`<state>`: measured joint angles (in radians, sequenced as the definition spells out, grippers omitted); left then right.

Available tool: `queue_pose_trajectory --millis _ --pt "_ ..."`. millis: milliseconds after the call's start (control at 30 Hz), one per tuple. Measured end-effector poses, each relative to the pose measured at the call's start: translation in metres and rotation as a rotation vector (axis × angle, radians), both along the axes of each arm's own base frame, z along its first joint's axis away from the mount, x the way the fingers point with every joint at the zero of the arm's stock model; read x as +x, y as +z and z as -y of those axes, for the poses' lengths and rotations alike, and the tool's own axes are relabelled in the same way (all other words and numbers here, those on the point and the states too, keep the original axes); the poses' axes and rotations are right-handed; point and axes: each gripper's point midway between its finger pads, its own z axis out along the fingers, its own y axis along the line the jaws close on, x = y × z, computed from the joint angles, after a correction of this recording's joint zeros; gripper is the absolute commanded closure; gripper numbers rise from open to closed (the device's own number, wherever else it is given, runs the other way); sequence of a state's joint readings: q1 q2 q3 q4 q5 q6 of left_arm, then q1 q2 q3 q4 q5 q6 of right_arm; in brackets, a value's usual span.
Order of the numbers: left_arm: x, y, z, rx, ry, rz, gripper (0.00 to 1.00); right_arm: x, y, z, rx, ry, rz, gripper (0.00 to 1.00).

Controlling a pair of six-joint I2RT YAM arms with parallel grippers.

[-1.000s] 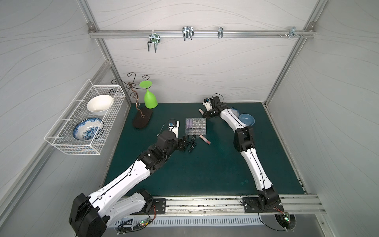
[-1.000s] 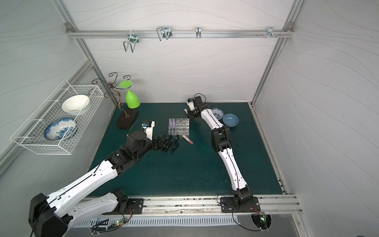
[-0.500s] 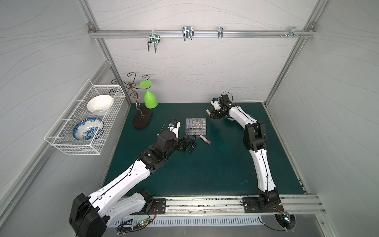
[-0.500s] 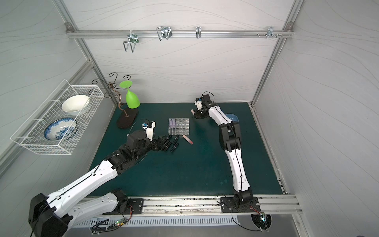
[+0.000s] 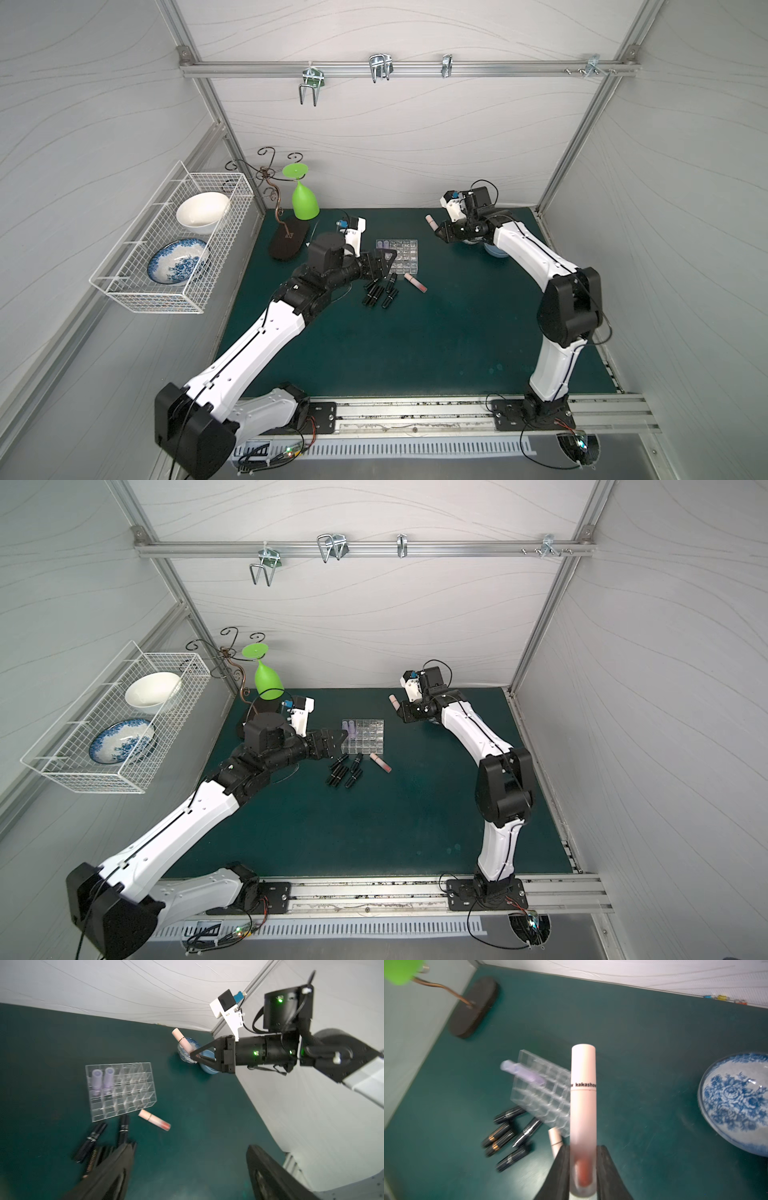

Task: Arrange the lipsticks in the organizer
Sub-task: Pick up the lipstick at the center of the board.

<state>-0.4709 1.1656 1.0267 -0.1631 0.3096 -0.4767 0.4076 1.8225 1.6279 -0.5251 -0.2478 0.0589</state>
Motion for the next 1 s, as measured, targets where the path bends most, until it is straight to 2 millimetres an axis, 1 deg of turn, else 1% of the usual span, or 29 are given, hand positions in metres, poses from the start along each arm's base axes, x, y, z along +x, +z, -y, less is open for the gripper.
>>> queue_pose_trajectory --millis 67,100,167,233,267,333,433,533,667,733,800,867,933,1000 --pt "0.006 -0.003 0.011 -0.058 -0.051 -0.052 0.13 -0.028 0.02 -0.006 0.022 0.034 0.02 0.88" --pt "0.006 -0.006 0.016 -0.08 -0.079 -0.075 0.14 -0.04 0.029 -0.009 0.036 0.048 0.029 0.88" --pt "0.006 -0.012 0.028 -0.13 -0.135 -0.129 0.17 -0.07 0.05 -0.015 0.068 0.087 0.053 0.88" --pt "0.006 -0.015 0.038 -0.178 -0.179 -0.168 0.19 -0.096 0.065 -0.018 0.102 0.123 0.066 0.88" --pt "0.006 -0.014 0.042 -0.199 -0.197 -0.181 0.21 -0.108 0.07 -0.018 0.121 0.137 0.066 0.88" --pt "0.007 -0.013 0.049 -0.243 -0.235 -0.2 0.26 -0.132 0.08 -0.015 0.161 0.161 0.062 0.88" --pt "0.007 -0.007 0.056 -0.296 -0.276 -0.217 0.29 -0.157 0.087 -0.013 0.203 0.187 0.047 0.89" --pt "0.006 0.0 0.061 -0.334 -0.308 -0.223 0.29 -0.172 0.089 -0.017 0.225 0.215 0.032 0.89" --pt "0.004 0.017 0.065 -0.365 -0.343 -0.202 0.31 -0.183 0.087 -0.026 0.234 0.256 0.008 0.89" --pt "0.003 0.025 0.067 -0.383 -0.363 -0.187 0.36 -0.186 0.085 -0.03 0.234 0.269 -0.002 0.89" --pt "0.002 0.028 0.067 -0.393 -0.372 -0.187 0.45 -0.188 0.082 -0.034 0.232 0.279 -0.013 0.89" --pt "0.002 0.027 0.067 -0.396 -0.374 -0.196 0.49 -0.19 0.081 -0.037 0.234 0.291 -0.019 0.89" --pt "0.002 0.027 0.066 -0.4 -0.376 -0.202 0.49 -0.19 0.081 -0.038 0.236 0.296 -0.017 0.89" --pt "0.001 0.027 0.066 -0.401 -0.381 -0.205 0.45 -0.191 0.081 -0.039 0.236 0.297 -0.018 0.89"
